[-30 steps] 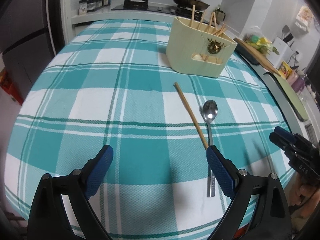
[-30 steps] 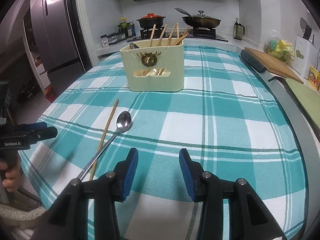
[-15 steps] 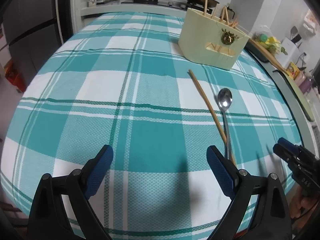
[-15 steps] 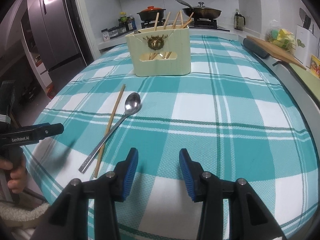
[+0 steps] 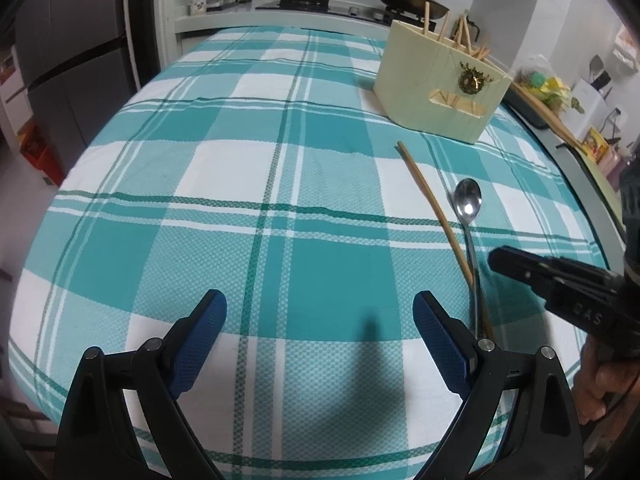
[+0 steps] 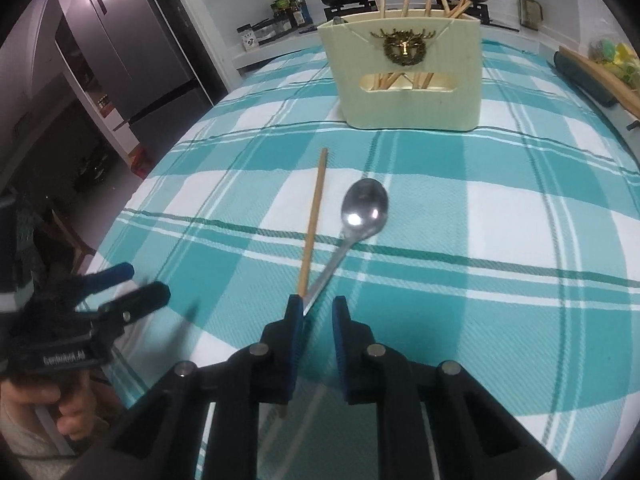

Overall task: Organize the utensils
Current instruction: 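Close the right tool on the small steel spoon handle, then lower the left tool over the wooden chopstick while the right tool holds the spoon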

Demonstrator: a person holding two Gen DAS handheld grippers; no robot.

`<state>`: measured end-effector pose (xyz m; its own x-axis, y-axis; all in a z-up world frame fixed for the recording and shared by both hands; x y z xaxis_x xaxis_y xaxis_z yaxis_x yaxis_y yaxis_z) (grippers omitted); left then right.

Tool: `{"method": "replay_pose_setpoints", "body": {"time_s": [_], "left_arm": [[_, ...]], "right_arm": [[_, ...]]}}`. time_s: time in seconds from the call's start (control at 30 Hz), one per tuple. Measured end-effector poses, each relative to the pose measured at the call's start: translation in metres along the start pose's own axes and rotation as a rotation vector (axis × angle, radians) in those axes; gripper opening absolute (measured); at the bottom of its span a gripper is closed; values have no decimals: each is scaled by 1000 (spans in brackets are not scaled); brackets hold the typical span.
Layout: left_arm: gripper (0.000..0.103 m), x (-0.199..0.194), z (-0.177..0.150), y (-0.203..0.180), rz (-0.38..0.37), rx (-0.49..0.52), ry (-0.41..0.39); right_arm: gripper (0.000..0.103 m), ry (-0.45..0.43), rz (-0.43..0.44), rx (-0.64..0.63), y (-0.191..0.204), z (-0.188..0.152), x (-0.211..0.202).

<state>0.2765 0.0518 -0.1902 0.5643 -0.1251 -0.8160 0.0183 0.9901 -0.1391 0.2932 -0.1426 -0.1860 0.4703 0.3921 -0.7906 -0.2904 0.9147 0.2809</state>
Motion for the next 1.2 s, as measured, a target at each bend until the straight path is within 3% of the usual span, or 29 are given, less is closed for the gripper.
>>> {"method": "replay_pose_setpoints", "body": {"time_s": [0.13, 0.27, 0.5, 0.67, 0.7, 0.8, 0.87, 1.2], "left_arm": [[95, 1, -3, 0, -7, -4, 2], [95, 4, -6, -2, -1, 9, 14], [95, 5, -6, 1, -4, 5, 16], [95, 6, -8, -1, -2, 7, 24], [95, 6, -8, -3, -2, 12, 24], [95, 5, -7, -11, -6, 33, 21], [95, 4, -6, -19, -14, 51, 19], [95, 19, 8, -83, -95, 178, 28]], "right_arm": [[15, 28, -51, -1, 1, 18, 27], [11, 43, -157, -89, 6, 22, 44], [5, 40, -237, -65, -19, 14, 28], [5, 38, -353, -5, -47, 2, 7], [7, 37, -370, 8, -51, -1, 3], [23, 9, -358, 39, -57, -8, -11], [47, -30, -340, 39, -56, -10, -22], [49, -133, -360, 48, -72, -24, -49]]}}
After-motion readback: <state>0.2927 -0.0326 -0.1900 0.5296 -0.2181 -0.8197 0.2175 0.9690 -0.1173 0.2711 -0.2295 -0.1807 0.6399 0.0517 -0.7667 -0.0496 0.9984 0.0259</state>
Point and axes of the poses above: each gripper's, at about its wrist camera, not at the fingertips, and x roughly the way its jaws point, y to its left, z to its top, the point moved 3 cm from there along x, roughly the way its jaws point, and after that the axes turned 1 degree about x, right-handed, at the moved point
